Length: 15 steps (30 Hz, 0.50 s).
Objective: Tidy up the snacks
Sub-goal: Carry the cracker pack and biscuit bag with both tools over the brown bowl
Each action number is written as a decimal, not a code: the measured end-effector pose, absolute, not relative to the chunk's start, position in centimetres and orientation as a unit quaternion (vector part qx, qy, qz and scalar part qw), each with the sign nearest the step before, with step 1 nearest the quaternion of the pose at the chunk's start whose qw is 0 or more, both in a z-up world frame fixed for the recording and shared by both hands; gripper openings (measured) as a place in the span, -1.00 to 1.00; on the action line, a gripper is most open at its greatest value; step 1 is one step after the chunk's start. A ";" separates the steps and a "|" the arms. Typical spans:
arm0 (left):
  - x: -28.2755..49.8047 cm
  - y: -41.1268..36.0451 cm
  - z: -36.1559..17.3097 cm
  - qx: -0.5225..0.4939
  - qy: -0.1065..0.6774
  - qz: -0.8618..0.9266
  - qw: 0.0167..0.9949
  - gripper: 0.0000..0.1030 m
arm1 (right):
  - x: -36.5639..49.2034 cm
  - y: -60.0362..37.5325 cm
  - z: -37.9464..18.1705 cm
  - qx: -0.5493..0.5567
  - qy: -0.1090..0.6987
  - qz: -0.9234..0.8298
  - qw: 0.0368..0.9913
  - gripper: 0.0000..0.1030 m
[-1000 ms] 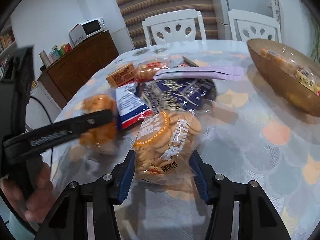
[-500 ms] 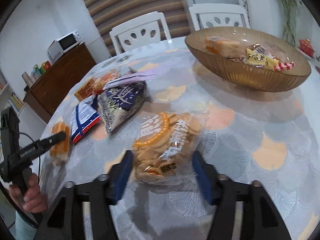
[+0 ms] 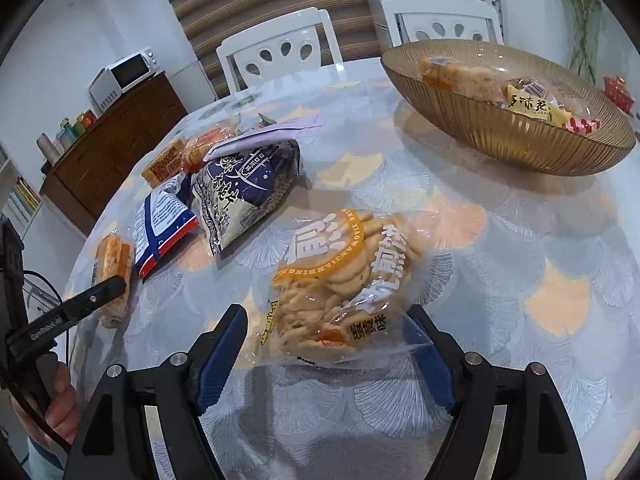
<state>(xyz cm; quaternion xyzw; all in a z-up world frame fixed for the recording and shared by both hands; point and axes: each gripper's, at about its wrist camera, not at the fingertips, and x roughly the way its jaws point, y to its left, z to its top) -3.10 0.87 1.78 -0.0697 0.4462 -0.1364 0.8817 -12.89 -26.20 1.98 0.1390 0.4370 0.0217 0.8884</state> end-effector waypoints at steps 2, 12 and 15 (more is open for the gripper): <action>-3.2 1.1 1.9 -0.071 0.444 -0.131 0.883 -0.15 | -13.0 -26.5 2.1 0.144 0.434 0.024 0.889 0.18; -3.4 -0.7 6.1 -0.063 0.401 -0.153 0.901 -0.15 | -14.4 -27.6 3.9 0.139 0.404 0.019 0.904 -0.07; -3.2 -2.5 7.2 -0.048 0.390 -0.168 0.904 -0.15 | -14.9 -27.9 4.4 0.138 0.397 0.019 0.907 -0.08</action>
